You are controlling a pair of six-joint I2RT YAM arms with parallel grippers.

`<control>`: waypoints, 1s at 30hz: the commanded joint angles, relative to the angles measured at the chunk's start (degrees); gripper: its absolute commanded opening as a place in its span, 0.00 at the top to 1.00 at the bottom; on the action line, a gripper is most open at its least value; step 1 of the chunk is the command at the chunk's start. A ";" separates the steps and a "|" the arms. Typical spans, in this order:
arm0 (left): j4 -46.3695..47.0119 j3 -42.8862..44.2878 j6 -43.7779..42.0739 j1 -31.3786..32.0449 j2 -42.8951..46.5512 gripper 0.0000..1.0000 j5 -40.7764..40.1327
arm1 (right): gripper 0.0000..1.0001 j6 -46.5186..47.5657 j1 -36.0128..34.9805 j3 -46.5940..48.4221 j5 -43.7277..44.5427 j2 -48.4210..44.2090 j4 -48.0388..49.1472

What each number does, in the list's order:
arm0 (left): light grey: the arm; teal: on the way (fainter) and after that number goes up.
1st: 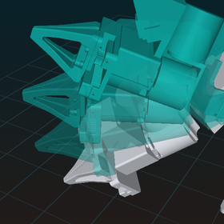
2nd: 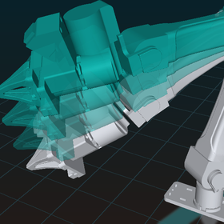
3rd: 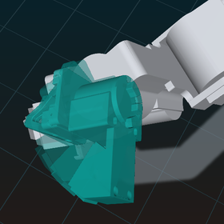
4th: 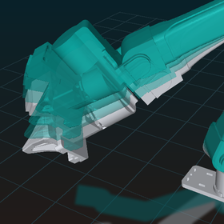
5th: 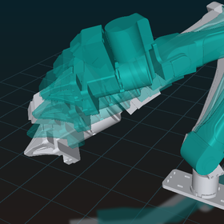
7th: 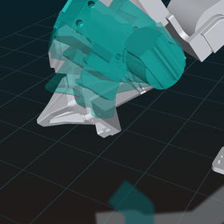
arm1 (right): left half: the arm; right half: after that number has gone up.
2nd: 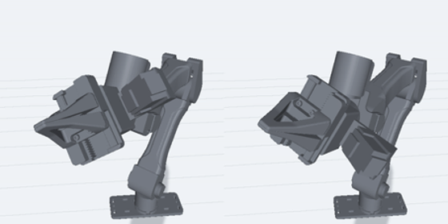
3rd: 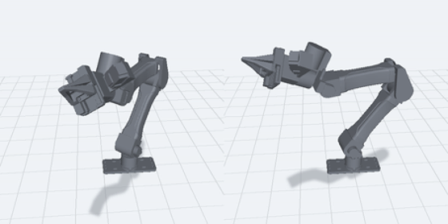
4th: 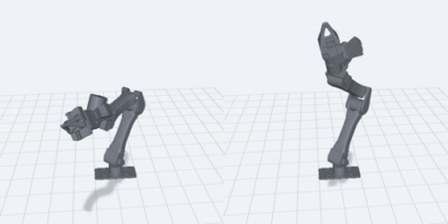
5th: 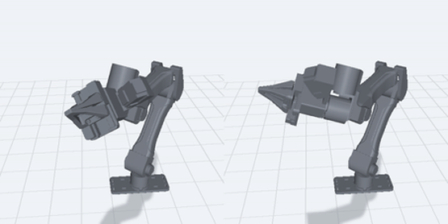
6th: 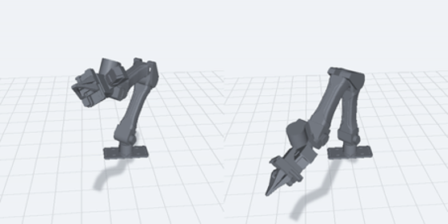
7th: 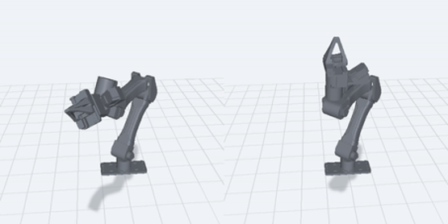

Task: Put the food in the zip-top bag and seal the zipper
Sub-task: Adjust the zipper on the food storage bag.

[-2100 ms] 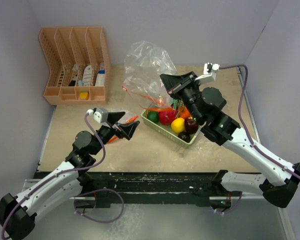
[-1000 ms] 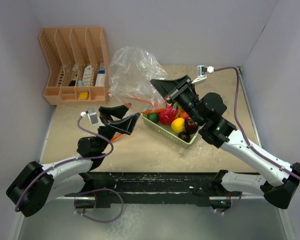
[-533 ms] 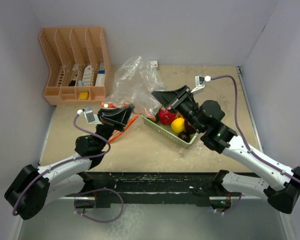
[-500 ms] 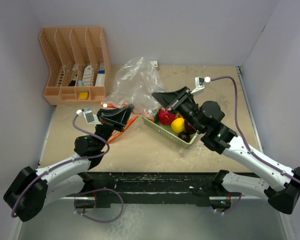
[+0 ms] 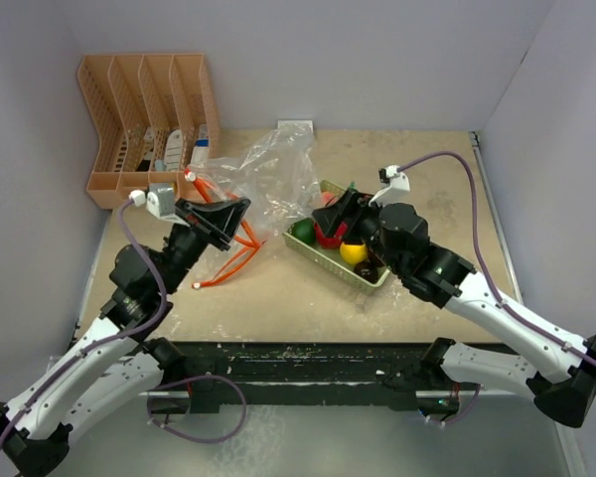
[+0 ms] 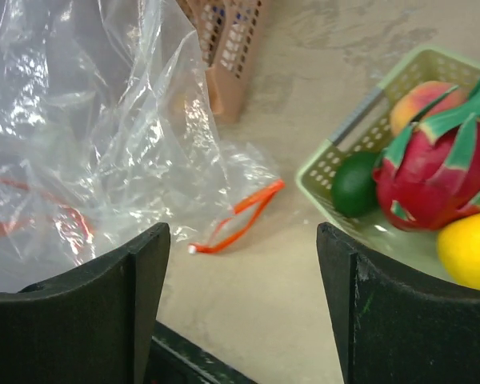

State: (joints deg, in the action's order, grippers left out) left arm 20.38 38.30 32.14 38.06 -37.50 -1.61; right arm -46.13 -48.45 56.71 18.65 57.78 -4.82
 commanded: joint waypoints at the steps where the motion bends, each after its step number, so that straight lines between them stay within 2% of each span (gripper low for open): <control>1: -21.77 7.82 -3.75 0.26 -2.23 1.00 -6.91 | 0.24 12.62 -0.86 3.17 3.97 -0.51 -3.66; 11: -34.22 14.93 -1.75 0.25 -12.19 1.00 -15.76 | 0.27 23.62 -4.55 3.93 -3.30 -0.62 1.92; 16: -30.63 14.64 -0.60 0.25 -14.00 1.00 -15.13 | 0.28 25.39 -6.17 3.41 -11.56 2.28 8.44; 22: -27.87 15.82 2.11 0.23 -16.09 1.00 -12.55 | 0.29 23.13 -8.52 1.46 -10.18 7.55 18.94; 30: -26.41 15.83 4.49 0.24 -16.61 1.00 -11.49 | 0.29 25.58 -12.88 3.45 -8.11 14.66 23.04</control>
State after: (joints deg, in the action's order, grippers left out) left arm -9.85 51.57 34.33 38.06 -54.19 -14.02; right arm -22.79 -58.96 57.93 9.47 71.11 12.21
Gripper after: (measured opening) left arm 0.008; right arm 0.713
